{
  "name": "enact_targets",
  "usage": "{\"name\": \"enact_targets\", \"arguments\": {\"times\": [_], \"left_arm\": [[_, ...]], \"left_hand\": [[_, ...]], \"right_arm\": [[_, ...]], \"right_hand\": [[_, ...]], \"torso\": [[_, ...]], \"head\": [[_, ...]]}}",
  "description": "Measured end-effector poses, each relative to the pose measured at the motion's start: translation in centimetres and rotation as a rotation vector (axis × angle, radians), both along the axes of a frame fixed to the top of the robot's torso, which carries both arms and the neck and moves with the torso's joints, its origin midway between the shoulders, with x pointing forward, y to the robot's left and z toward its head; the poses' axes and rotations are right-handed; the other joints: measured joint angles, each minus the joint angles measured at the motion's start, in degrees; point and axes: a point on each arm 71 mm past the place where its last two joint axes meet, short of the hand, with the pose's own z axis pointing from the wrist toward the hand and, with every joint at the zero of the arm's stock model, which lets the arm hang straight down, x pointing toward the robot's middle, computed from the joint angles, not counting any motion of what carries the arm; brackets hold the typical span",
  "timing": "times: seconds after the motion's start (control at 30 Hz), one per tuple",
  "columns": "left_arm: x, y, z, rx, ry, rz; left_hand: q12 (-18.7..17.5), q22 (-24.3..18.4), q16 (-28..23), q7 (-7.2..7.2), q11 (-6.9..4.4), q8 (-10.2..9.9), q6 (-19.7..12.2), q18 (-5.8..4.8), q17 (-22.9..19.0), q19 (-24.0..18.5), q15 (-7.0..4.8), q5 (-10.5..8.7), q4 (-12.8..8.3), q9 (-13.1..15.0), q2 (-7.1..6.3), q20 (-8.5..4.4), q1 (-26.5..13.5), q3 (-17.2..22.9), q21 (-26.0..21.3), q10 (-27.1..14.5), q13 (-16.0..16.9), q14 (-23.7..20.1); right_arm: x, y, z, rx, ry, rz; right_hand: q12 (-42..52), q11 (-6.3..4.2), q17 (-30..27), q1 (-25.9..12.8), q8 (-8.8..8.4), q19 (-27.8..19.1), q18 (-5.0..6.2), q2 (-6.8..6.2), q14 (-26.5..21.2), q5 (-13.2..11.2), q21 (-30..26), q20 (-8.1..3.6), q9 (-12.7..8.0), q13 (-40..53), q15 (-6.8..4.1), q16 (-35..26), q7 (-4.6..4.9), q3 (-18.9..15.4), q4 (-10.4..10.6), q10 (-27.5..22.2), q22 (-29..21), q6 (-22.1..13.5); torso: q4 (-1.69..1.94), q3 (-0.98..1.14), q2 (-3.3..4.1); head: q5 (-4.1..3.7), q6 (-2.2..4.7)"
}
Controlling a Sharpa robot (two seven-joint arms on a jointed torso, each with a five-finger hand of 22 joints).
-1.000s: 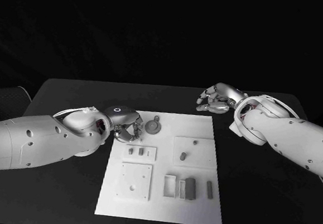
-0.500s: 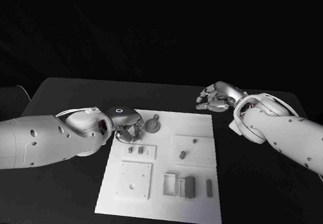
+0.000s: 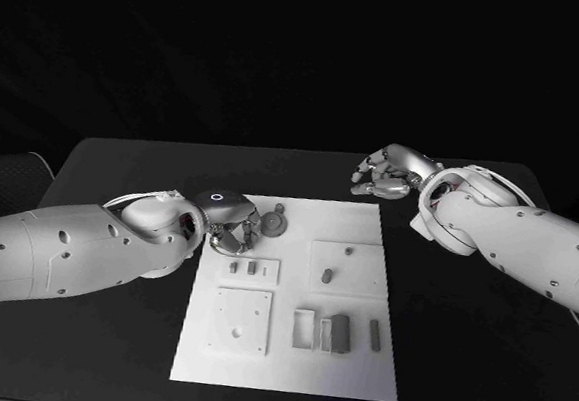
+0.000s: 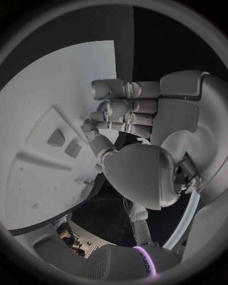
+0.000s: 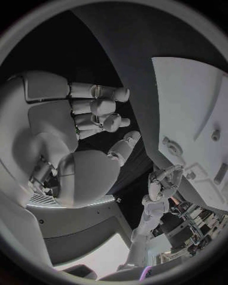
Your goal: Assemble the parts on the task board
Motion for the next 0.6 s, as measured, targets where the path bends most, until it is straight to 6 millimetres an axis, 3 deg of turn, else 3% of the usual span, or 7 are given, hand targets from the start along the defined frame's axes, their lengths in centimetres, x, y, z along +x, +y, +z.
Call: {"name": "enact_targets", "arguments": {"times": [0.6], "left_arm": [[0.14,-0.05,-0.21,0.027,0.031,0.003]], "left_hand": [[-0.2,0.0,-0.2,-0.10,0.02,-0.1,-0.1,0.00,0.0,0.0,0.01,-0.02,0.0,0.1,-0.01,0.01,0.0,-0.3,0.0,0.0,0.2,0.0]], "right_arm": [[0.00,-0.01,-0.01,0.000,0.001,0.000]], "right_hand": [[0.0,0.00,-0.1,0.0,0.00,0.0,0.00,0.00,0.1,0.0,0.0,0.00,0.0,0.0,0.09,0.0,-0.03,0.0,0.0,0.0,0.0,0.0]], "torso": [[0.03,-0.03,-0.01]], "head": [[-0.14,-0.31]]}}
